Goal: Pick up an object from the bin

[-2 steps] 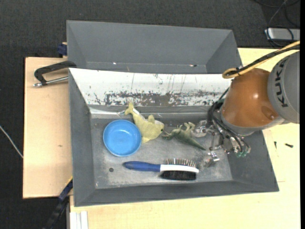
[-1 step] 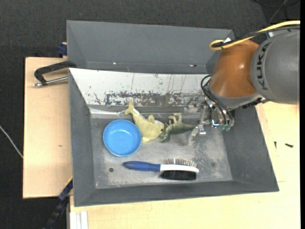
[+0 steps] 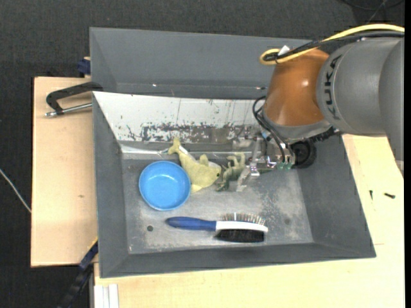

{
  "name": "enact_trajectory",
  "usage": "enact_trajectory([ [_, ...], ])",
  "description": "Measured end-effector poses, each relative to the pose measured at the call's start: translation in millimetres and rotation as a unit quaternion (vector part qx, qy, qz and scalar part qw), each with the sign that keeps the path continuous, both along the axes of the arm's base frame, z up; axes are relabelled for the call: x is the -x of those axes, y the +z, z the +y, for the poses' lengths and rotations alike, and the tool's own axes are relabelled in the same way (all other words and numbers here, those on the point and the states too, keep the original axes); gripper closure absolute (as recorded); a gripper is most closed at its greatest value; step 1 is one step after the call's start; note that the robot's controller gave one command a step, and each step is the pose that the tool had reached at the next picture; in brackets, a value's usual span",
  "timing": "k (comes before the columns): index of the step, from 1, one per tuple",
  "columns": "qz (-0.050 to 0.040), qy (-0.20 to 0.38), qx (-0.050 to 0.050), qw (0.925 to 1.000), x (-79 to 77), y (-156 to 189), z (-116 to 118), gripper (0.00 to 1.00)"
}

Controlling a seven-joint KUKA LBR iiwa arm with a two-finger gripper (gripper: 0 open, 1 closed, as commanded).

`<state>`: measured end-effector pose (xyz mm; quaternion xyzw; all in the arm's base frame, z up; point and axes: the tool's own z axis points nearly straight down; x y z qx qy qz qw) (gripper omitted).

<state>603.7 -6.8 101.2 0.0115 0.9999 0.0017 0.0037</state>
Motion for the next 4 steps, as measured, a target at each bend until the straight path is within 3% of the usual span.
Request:
enact_trajectory([
  [1, -0.0002, -0.049, 0.0, 0.9988, 0.1, -27.0, -22.9, 0.0],
  [2, 0.0009, -0.048, 0.001, 0.9988, -1.4, -25.8, -22.2, 0.0],
  [3, 0.0045, -0.048, 0.001, 0.9989, -1.5, -23.0, -21.8, 1.0],
  [4, -0.0033, -0.047, 0.001, 0.9989, -4.6, 74.9, -21.1, 1.0],
])
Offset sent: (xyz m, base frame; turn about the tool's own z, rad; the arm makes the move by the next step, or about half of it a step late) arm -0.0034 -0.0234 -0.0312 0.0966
